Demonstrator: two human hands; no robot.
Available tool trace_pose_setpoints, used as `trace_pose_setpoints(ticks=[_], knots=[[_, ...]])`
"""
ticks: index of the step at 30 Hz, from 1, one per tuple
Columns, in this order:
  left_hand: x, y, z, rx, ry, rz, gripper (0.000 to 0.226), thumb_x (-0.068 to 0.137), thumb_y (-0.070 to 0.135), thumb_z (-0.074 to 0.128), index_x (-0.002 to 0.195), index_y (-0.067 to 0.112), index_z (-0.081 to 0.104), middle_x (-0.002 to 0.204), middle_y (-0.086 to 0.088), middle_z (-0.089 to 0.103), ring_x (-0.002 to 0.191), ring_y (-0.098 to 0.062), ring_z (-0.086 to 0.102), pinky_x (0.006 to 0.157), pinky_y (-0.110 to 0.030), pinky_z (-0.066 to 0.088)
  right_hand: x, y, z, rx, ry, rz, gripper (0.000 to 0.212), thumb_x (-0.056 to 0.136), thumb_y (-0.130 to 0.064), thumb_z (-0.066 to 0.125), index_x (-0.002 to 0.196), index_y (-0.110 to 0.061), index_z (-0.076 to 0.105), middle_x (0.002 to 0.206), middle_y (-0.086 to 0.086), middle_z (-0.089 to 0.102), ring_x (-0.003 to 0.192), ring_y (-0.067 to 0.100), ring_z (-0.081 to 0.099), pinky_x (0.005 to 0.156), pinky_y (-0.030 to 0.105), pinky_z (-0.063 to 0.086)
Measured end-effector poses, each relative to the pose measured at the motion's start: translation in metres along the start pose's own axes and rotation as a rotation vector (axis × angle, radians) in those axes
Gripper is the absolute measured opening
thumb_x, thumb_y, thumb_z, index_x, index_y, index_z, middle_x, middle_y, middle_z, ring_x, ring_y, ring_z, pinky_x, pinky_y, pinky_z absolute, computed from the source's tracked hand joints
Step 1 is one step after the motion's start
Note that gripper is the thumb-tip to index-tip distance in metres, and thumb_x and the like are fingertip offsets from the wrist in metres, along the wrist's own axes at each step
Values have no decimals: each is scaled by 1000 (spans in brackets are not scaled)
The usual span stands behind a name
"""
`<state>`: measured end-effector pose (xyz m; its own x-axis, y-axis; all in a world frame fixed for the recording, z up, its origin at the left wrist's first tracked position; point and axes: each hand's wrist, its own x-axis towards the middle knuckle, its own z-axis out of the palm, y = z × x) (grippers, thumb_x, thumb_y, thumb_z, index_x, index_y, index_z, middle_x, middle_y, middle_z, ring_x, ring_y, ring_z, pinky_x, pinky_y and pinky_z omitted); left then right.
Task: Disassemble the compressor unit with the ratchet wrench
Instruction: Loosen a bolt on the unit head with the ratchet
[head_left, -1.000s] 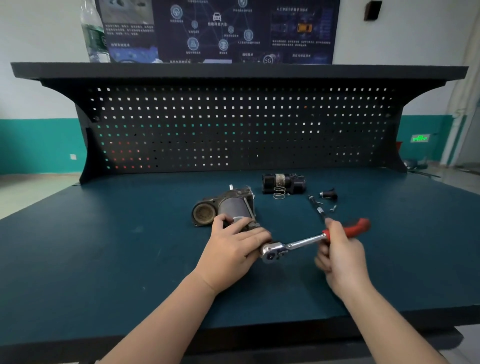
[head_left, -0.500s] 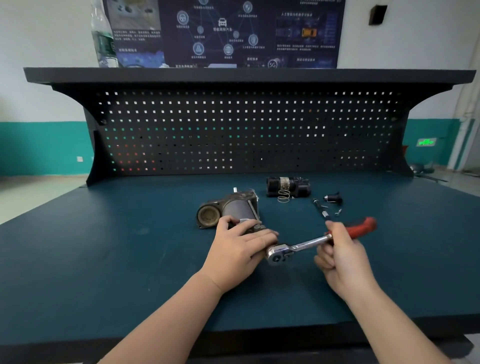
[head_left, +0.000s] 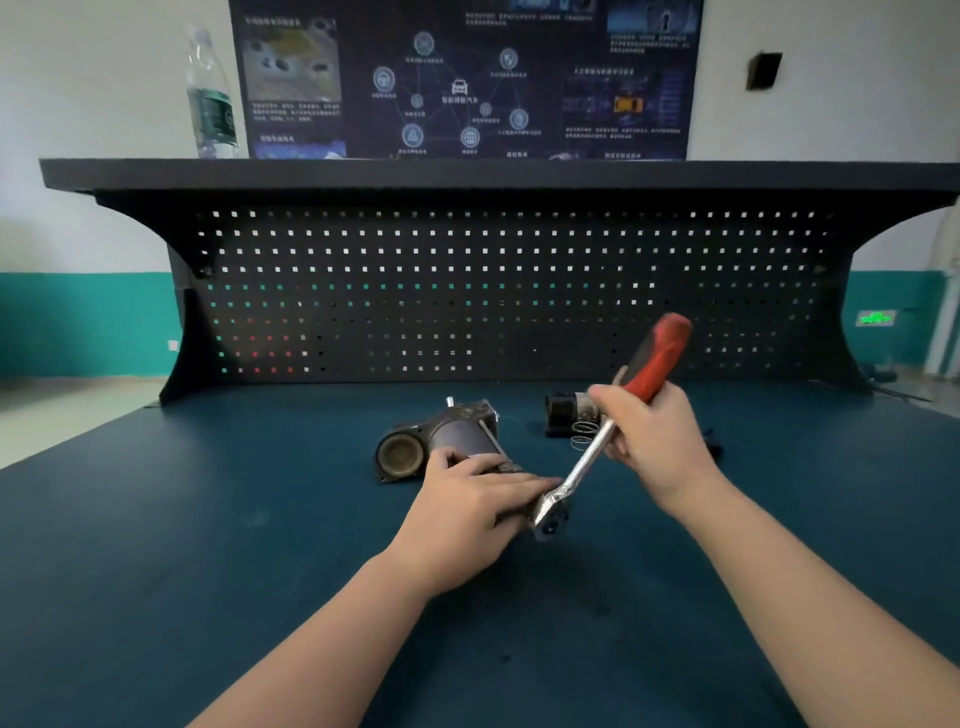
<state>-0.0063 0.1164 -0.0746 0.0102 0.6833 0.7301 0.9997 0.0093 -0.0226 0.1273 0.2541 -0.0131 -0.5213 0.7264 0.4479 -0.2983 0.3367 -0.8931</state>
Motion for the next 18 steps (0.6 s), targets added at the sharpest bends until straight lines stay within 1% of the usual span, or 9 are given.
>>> trace_pose_setpoints(ticks=[3,6,8,9,11,13,15,17,18], knots=[[2,3,4,16,41,-7,29,77,23,62,103,33,69,97,23,69,97,-13,64,77,-41,38,1,33,-9,366,160,320,39,87,-11,49,51,-14,34,35,-3,23,27,10,20,39,21,16],[4,9,5,35,72,-16,17,77,21,61,91,27,68,85,21,68,88,-12,64,76,-42,38,-9,51,-12,558,197,702,39,81,-16,48,45,-18,31,35,-5,21,26,10,15,35,15,12],[3,9,5,28,44,-27,19,79,21,59,94,26,68,89,20,68,91,-13,63,79,-43,37,-13,54,-8,582,250,765,35,80,-18,52,52,-19,31,37,-6,19,27,9,14,35,13,12],[2,8,4,24,22,-26,22,80,21,59,98,27,69,94,20,69,97,-14,63,81,-44,36,-12,53,-7,551,288,716,35,81,-19,55,56,-19,32,37,-7,19,27,9,15,35,13,12],[0,5,4,50,-14,-3,33,81,21,60,112,31,66,110,20,67,108,-17,61,84,-46,38,-7,45,-6,428,324,473,33,83,-21,60,62,-18,36,35,-8,22,26,8,19,34,14,16],[-1,3,4,54,-34,13,40,82,18,61,119,33,63,120,18,63,115,-21,59,85,-48,39,-6,29,-6,264,249,158,29,79,-28,67,59,-23,46,38,-10,31,30,6,30,34,18,26],[-2,1,5,15,-18,11,34,81,15,62,112,29,68,118,16,65,115,-22,59,84,-47,37,-10,18,-6,104,140,-59,29,73,-40,70,52,-27,53,43,-15,39,38,4,38,40,17,35],[-2,1,7,34,19,18,27,80,13,62,103,25,71,110,16,68,109,-20,62,82,-46,37,-12,18,-6,87,145,-86,33,74,-39,69,52,-24,49,43,-13,38,38,6,37,40,18,34],[-1,2,7,58,34,25,25,80,12,61,100,25,71,105,17,69,105,-18,63,80,-45,38,-12,21,-7,147,194,-10,33,77,-33,67,54,-23,44,41,-10,35,35,8,33,39,18,29]])
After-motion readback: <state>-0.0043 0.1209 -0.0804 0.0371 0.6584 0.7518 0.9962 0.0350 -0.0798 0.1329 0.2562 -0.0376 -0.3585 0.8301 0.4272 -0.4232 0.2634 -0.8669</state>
